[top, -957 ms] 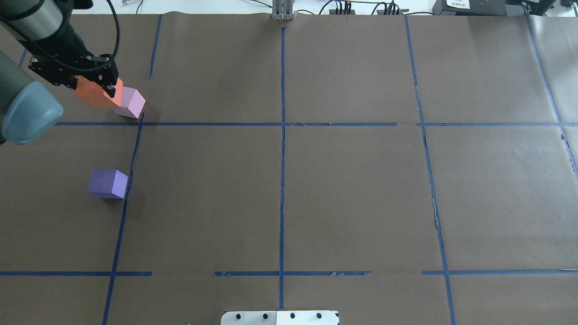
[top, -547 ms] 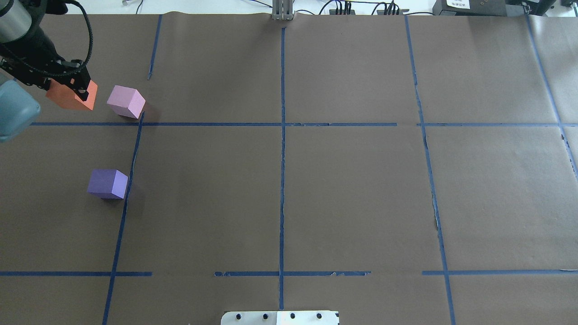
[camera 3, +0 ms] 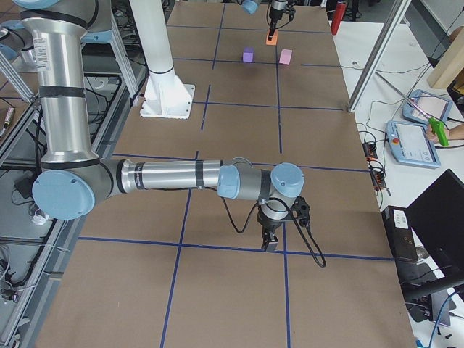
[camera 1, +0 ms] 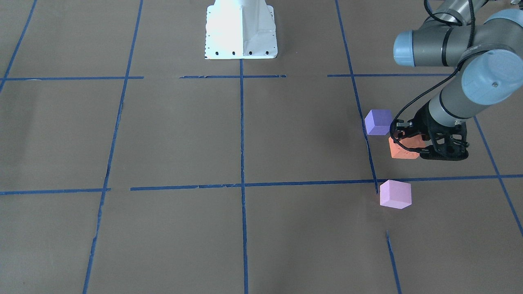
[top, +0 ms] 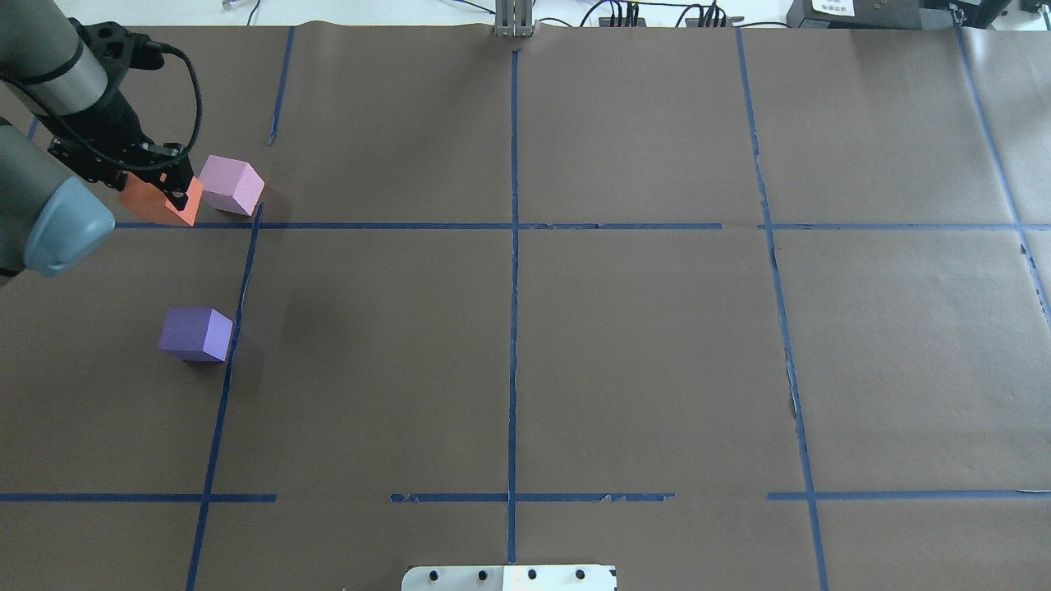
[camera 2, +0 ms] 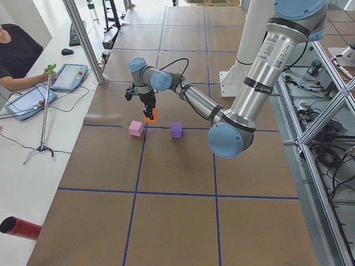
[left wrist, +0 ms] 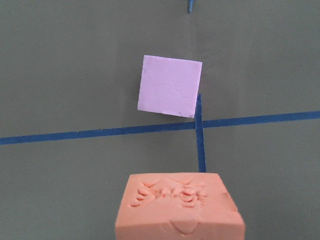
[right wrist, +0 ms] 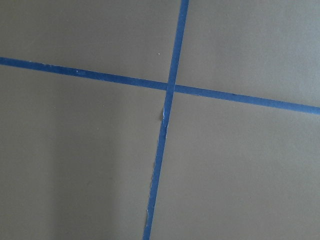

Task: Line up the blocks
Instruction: 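Bring the orange cube between the pink and purple cubes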

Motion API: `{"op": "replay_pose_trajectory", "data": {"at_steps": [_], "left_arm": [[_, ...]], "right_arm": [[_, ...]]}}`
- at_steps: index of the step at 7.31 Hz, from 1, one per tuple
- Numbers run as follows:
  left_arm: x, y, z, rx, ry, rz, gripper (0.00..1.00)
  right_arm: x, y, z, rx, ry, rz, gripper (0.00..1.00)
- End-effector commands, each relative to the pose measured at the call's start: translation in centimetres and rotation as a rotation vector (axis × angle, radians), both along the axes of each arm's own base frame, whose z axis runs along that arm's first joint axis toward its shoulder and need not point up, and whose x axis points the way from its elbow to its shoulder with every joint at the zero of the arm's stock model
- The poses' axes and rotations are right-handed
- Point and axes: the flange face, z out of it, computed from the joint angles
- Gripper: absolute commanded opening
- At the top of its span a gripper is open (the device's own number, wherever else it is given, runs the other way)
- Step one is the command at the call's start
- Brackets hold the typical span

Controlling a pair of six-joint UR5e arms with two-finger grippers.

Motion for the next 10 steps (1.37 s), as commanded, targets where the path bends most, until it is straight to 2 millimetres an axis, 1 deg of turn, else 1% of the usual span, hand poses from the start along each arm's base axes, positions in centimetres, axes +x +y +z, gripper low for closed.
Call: {"op": "replay_pose_trajectory", "data": {"at_steps": [1, 3, 7, 8, 9, 10], "left_arm": [[2.2, -0.1, 2.2, 0.005, -0.001, 0.039, 0.08], [3.1, -1.0, 4.8, 0.011, 0.004, 0.040, 0.07], [3.8, -1.8, 7.4, 0.010, 0.003, 0.041, 0.06], [3.8, -1.9, 7.6, 0.010, 0.003, 0.041, 0.06], [4.4, -1.7, 8.1, 0.001, -0.003, 0.050, 0.06], [4.6, -1.6, 8.2, -0.001, -0.003, 0.051, 0.05]], "right_arm": [[0.0, 0.0, -0.1, 0.002, 0.000, -0.001, 1.00], [0.0, 0.0, 0.0, 0.000, 0.000, -0.001, 1.00], [0.0, 0.0, 0.0, -0.001, 0.000, 0.000, 1.00], [0.0, 0.0, -0.1, 0.001, 0.000, 0.000, 1.00], [0.0, 0.0, -0.1, 0.001, 0.000, 0.000, 1.00], [0.0, 0.0, 0.0, -0.001, 0.000, 0.000, 1.00]]}}
